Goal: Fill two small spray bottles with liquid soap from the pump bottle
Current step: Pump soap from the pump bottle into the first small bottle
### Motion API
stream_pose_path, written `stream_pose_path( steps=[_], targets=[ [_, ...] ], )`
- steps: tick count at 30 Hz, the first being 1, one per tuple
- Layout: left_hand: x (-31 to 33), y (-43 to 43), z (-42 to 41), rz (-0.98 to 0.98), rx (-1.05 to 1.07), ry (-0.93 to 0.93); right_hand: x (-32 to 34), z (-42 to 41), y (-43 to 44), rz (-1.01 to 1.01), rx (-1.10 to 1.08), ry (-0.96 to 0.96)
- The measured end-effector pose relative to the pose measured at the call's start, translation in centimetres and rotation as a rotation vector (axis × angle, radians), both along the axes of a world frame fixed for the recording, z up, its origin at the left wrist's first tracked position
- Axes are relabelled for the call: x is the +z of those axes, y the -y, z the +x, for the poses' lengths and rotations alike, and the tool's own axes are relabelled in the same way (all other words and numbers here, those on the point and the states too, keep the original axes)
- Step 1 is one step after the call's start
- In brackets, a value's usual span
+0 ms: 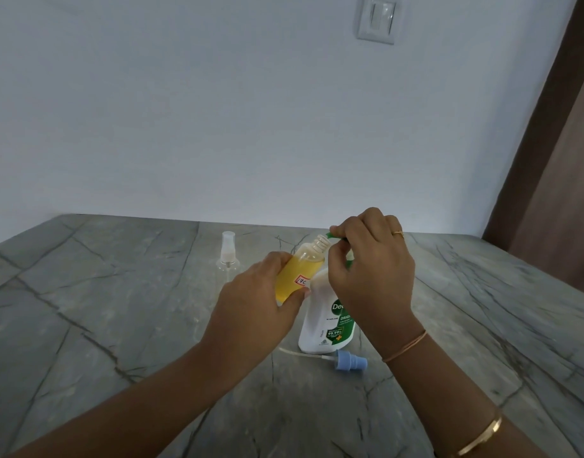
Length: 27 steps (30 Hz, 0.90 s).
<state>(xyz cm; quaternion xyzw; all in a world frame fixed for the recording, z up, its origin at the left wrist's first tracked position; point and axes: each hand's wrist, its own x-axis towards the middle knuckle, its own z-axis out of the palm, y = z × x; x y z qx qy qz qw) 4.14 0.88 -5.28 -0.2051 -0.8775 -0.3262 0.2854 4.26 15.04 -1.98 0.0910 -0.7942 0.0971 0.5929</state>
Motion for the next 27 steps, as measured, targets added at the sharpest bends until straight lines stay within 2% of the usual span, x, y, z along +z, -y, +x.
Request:
stream_pose_path(
  steps=[7, 20, 27],
  targets=[
    [-0.1, 0.1, 0.0, -0.013, -0.025, -0.008, -1.0, -0.2, 0.2, -0.02, 0.01, -0.018],
    [-0.1, 0.0, 0.0, -0.001, -0.003, 0.008, 0.7, 0.0, -0.1, 0.008, 0.014, 0.082],
    [0.1, 0.1, 0.0, 0.005, -0.007, 0.004, -0.3, -0.2, 0.1, -0.004, 0.012, -0.007]
  ],
)
